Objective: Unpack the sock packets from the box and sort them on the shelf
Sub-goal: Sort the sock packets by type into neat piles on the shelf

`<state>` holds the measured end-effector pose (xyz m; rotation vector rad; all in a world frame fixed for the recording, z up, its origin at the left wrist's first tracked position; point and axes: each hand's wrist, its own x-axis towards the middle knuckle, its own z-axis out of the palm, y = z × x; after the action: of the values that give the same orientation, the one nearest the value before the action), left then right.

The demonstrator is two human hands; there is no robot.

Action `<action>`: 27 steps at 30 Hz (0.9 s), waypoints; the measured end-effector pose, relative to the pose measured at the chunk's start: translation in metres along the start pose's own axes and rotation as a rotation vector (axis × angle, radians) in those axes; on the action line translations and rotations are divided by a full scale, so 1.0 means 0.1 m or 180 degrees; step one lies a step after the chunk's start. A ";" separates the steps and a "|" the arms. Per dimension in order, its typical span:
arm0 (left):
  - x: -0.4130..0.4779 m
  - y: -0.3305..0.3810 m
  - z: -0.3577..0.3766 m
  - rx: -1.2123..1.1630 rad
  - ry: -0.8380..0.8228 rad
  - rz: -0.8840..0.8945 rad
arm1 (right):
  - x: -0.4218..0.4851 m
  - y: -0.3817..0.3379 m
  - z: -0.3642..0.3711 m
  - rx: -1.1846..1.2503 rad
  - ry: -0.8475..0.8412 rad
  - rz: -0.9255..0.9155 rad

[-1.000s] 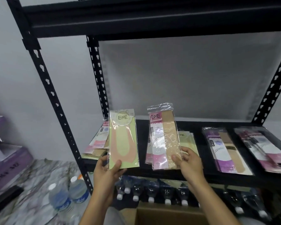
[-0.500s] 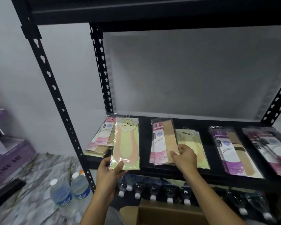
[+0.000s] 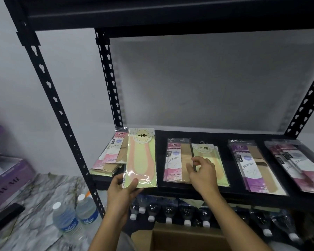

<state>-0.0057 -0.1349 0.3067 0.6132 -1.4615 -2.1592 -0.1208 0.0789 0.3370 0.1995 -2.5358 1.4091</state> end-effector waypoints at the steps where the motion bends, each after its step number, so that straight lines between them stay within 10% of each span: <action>1: -0.02 0.01 0.03 -0.0033 -0.0037 -0.0004 | -0.02 -0.03 -0.03 0.0221 -0.0047 -0.0012; 27: -0.53 -0.14 1.19 0.0476 -0.1197 0.0098 | -0.11 0.24 -1.06 0.1743 0.0075 0.0703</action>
<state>-0.0362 -0.0121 0.3393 0.2354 -1.8245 -2.2405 -0.1009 0.1815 0.3682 -0.0096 -2.1453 2.1538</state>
